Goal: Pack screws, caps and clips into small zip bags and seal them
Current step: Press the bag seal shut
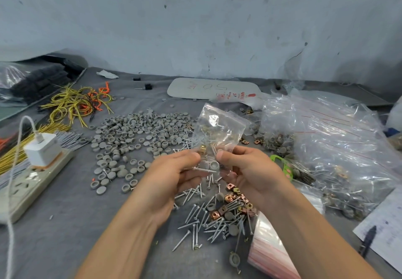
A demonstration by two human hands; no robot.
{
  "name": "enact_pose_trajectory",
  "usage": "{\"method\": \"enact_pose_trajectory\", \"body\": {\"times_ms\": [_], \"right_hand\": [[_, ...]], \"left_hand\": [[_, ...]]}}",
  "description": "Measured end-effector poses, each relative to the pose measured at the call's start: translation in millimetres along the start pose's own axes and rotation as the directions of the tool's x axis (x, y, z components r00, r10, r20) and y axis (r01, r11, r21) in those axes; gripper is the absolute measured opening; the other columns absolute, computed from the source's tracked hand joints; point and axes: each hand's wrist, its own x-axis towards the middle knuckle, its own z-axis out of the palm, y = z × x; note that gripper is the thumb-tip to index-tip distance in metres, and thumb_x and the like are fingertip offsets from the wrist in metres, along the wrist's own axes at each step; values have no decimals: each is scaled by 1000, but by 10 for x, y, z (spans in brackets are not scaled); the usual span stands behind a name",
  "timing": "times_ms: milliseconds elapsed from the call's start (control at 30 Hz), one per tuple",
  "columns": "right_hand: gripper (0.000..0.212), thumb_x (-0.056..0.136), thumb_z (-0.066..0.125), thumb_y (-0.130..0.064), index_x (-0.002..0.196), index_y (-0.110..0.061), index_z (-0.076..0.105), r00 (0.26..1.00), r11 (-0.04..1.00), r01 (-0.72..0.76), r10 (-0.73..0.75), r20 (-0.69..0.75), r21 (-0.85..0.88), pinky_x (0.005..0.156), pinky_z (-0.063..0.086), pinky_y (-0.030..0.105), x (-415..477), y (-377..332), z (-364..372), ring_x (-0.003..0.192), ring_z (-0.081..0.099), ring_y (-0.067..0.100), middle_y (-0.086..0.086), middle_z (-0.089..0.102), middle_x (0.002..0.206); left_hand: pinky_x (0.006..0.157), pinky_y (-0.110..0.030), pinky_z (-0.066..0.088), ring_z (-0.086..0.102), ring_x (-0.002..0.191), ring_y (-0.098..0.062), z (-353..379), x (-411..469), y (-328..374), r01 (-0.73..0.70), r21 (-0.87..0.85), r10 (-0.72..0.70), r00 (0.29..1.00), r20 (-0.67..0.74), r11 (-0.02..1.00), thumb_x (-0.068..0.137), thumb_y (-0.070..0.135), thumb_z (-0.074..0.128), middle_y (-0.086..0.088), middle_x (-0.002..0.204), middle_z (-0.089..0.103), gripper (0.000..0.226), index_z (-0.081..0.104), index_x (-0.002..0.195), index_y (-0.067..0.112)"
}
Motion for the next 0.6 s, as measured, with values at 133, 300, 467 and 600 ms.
{"method": "enact_pose_trajectory", "body": {"times_ms": [133, 300, 467, 600], "right_hand": [[9, 72, 82, -8, 75, -11, 74, 999, 1000, -5, 5, 51, 4, 50, 43, 21, -12, -17, -15, 58, 56, 11, 3, 67, 74], [14, 74, 81, -11, 80, -8, 69, 997, 999, -12, 16, 74, -49, 50, 48, 22, -41, -21, 1, 57, 60, 12, 4, 68, 73], [8, 87, 77, -8, 93, -12, 81, 995, 994, -14, 24, 93, -112, 66, 55, 29, -34, 3, 9, 74, 69, 16, 7, 77, 91], [17, 75, 84, -13, 88, -23, 83, 982, 955, 69, -13, 190, -289, 67, 53, 23, -71, 27, 51, 75, 65, 16, 3, 75, 84]], "left_hand": [[80, -29, 62, 75, 97, -20, -37, -9, 8, -7, -4, 7, 997, 77, 1000, 76, 28, 71, -8, 109, 78, 36, 80, 108, 14], [71, -28, 59, 75, 83, -15, -16, -27, 20, -37, -17, 38, 998, 52, 999, 85, 13, 69, -10, 103, 79, 23, 76, 107, 9], [60, -19, 57, 70, 67, -12, -26, -19, 34, -92, -52, 89, 994, -57, 994, 82, -16, 66, -10, 84, 77, 30, 76, 95, 8], [59, -19, 55, 70, 70, -16, -56, -16, 19, -128, -76, 123, 991, -61, 989, 73, -19, 69, -11, 83, 76, 36, 73, 97, 8]]}}
